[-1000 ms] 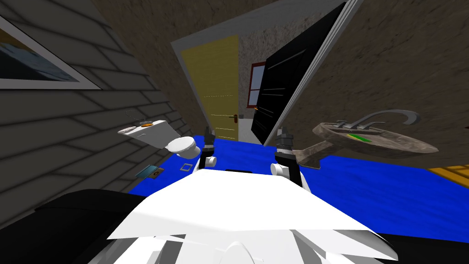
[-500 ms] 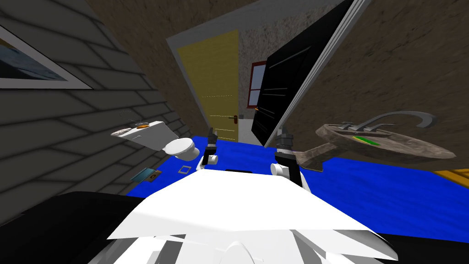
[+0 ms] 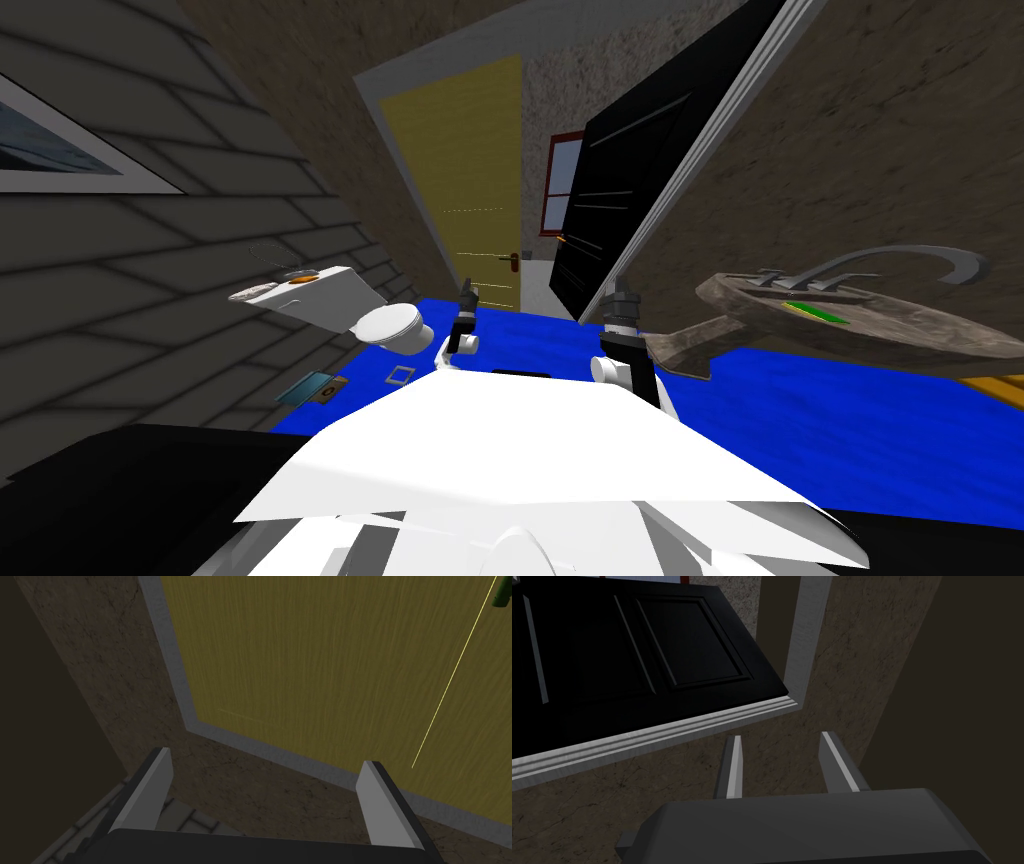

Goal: Push the door open

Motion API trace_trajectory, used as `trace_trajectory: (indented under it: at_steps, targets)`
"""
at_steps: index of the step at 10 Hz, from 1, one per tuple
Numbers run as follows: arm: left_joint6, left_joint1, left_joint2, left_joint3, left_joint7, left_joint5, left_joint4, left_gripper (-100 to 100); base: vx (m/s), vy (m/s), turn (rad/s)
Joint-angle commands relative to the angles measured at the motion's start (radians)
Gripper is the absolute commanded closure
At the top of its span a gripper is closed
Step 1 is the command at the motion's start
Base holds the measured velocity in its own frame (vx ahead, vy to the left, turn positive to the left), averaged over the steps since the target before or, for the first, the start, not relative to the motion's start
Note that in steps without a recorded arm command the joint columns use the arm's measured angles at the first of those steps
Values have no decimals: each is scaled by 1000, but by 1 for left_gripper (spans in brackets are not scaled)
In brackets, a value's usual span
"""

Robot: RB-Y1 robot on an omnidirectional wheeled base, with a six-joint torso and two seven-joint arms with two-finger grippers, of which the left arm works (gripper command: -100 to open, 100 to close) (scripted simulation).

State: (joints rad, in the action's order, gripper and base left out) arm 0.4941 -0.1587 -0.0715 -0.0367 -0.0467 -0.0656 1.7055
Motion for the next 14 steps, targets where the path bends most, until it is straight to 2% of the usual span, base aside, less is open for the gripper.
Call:
trace_trajectory:
  at_steps: [1, 4, 5, 14]
  targets:
    - [4, 25, -1, 2, 1, 1, -46, -100, 59, 6, 0]
    - [-1, 84, -4, 7, 4, 3, -139, -100, 92, 13, -5]
    - [-1, 84, -4, 7, 4, 3, -141, -100, 63, 7, -2]
    - [-17, 265, 0, 22, 13, 10, -427, -100, 93, 10, -4]
